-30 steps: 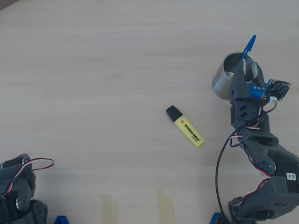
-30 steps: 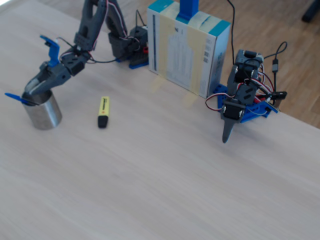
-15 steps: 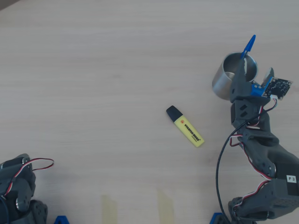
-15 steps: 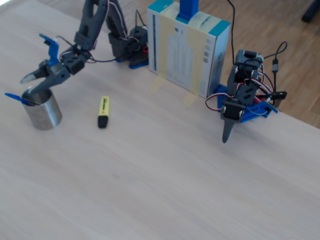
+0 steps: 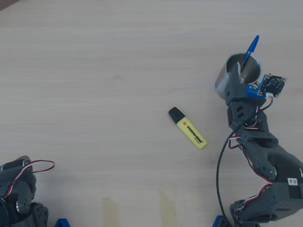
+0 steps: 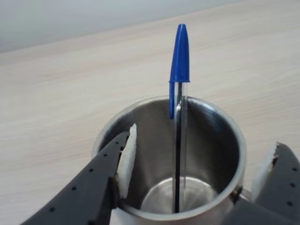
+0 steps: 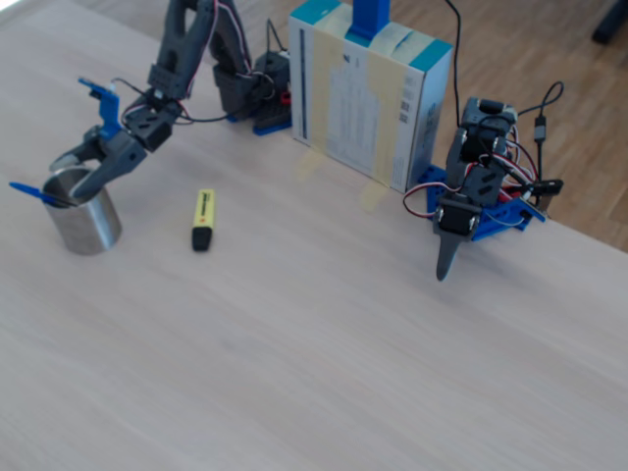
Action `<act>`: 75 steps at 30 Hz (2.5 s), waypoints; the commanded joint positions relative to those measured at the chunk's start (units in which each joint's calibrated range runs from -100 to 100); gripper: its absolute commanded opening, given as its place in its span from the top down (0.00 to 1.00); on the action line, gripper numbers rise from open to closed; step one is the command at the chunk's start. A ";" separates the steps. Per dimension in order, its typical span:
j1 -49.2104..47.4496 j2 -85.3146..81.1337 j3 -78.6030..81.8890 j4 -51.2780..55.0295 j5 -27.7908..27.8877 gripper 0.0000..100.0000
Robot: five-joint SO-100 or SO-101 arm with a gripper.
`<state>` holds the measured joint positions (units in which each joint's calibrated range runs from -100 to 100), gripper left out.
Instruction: Grab the blue pen and put it in the silver cup.
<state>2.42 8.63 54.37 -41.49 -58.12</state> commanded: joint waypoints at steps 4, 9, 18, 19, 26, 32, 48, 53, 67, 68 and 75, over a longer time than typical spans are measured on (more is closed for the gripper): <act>-0.16 -2.81 -3.08 1.63 0.03 0.59; -0.16 -2.89 -6.62 6.87 -0.03 0.59; -0.24 -2.89 -7.43 7.55 -0.03 0.59; -0.24 -2.89 -7.43 7.55 -0.03 0.59; -1.20 -6.88 -5.71 7.73 0.03 0.59; -1.55 -10.29 -3.35 7.73 0.08 0.59; -2.51 -24.17 9.16 7.73 0.08 0.61; -2.51 -30.74 13.06 11.33 0.08 0.61; -3.73 -50.77 15.06 33.04 0.49 0.61; -3.73 -52.27 15.69 33.98 0.49 0.61; -3.65 -61.91 22.59 37.93 0.49 0.61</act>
<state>-0.92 -49.23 76.28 -4.41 -57.97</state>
